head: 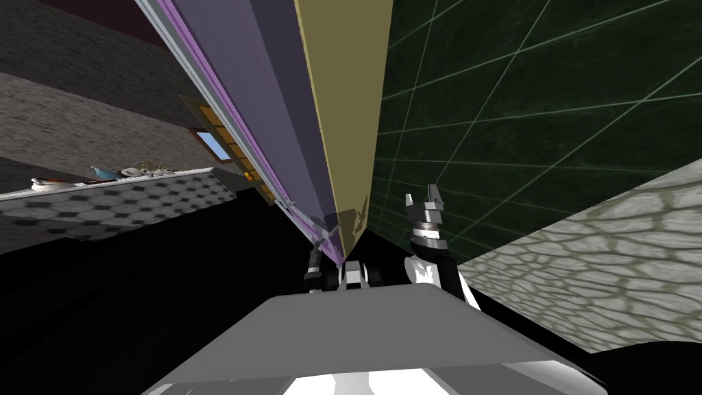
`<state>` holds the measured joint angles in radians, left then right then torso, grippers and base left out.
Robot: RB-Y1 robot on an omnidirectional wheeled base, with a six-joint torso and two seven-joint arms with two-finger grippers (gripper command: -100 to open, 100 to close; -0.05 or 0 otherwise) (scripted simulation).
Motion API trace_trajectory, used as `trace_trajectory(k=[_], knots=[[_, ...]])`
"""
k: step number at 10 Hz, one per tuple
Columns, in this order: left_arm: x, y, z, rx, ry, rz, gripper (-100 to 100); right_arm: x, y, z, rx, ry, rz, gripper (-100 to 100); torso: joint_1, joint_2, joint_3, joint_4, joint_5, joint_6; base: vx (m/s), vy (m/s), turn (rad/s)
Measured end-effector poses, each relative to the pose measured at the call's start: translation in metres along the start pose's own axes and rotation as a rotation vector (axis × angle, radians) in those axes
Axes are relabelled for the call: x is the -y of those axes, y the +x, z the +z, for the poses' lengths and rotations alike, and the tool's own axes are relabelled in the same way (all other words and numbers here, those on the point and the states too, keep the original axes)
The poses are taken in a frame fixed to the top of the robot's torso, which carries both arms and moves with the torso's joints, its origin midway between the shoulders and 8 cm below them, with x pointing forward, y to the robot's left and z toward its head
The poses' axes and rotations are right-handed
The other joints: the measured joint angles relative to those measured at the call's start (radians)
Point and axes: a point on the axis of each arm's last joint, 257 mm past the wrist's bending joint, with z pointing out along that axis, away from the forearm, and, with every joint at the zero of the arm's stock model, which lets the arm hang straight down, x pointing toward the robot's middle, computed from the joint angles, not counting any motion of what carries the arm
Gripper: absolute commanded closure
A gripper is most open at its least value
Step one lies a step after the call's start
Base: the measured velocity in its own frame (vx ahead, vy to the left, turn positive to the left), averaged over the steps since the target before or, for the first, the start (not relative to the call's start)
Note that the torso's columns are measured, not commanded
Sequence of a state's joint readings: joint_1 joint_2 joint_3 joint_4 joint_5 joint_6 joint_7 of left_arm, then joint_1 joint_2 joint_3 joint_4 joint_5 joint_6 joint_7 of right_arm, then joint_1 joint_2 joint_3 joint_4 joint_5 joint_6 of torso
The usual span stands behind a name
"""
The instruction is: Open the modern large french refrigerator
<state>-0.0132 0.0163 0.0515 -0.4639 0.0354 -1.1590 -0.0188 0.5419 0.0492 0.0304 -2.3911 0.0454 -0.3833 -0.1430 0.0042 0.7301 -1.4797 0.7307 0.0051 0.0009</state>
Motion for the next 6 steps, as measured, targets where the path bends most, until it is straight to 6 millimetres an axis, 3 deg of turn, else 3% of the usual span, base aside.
trace_trajectory(k=[4, 6], knots=[[0.002, 0.012, -0.013, -0.038, 0.008, -0.003, 100, 0.000, 0.000, 0.000, 0.000, 0.000, 0.000, 0, -0.002, 0.003, 0.002, -0.002, 0.001, 0.000, 0.031, 0.009, 0.112], [0.006, 0.017, -0.006, -0.049, 0.018, -0.005, 100, 0.000, 0.000, 0.000, 0.000, 0.000, 0.000, 0, 0.002, 0.007, 0.004, 0.004, -0.002, -0.001, -0.113, 0.058, 0.006]])
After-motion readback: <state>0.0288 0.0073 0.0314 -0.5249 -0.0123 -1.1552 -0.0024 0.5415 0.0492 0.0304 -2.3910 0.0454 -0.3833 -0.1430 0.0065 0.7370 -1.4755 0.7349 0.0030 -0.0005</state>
